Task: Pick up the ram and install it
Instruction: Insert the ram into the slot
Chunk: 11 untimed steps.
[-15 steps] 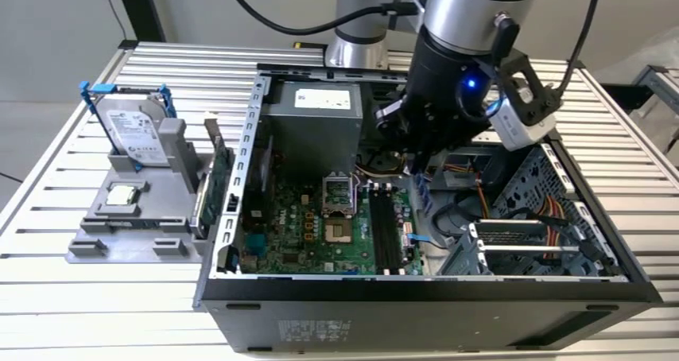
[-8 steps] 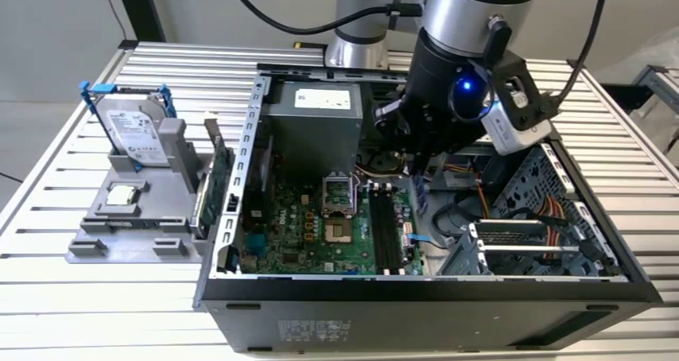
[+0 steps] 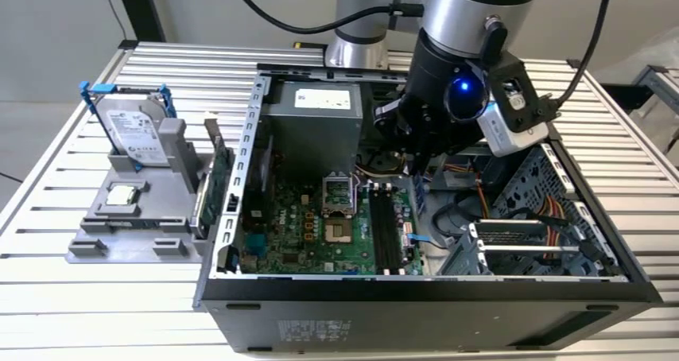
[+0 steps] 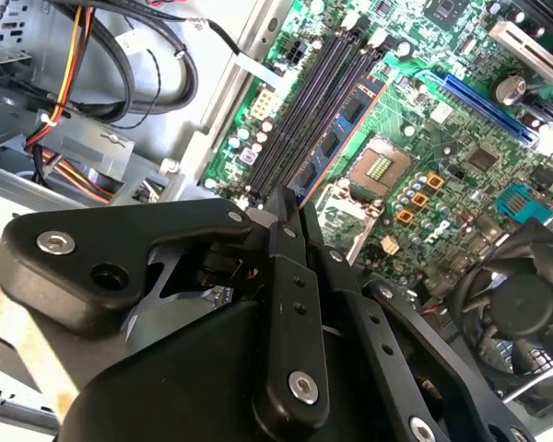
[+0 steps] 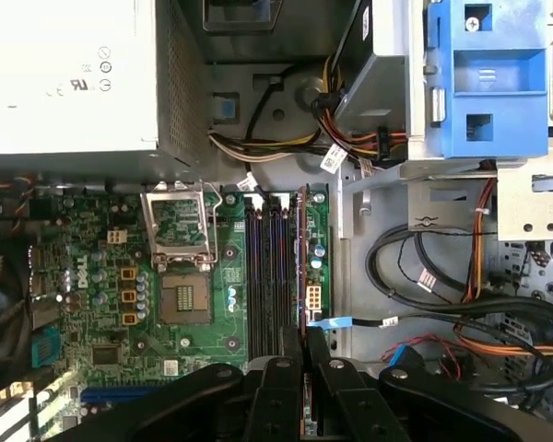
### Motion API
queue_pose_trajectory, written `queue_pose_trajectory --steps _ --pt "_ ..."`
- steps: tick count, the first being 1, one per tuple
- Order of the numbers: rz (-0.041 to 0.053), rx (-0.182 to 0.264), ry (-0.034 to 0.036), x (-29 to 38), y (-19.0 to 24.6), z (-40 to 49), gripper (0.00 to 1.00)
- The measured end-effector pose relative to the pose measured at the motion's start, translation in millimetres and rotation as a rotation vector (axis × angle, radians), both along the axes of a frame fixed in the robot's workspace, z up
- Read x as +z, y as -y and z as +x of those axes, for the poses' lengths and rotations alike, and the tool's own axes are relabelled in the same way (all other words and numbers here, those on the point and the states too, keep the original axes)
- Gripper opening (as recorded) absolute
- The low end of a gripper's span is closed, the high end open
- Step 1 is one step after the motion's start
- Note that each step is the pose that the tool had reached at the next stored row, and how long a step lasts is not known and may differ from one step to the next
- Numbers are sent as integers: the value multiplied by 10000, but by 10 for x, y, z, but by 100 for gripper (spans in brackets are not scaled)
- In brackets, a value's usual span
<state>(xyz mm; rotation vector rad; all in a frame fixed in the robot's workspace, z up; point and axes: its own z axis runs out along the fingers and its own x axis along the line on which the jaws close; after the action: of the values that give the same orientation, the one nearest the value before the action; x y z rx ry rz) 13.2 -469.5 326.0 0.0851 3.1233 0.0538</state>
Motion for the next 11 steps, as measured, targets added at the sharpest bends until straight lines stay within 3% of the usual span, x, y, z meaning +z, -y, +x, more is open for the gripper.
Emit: queue_pose_trajectory --steps 11 --pt "0 -2 0 -22 0 0 0"
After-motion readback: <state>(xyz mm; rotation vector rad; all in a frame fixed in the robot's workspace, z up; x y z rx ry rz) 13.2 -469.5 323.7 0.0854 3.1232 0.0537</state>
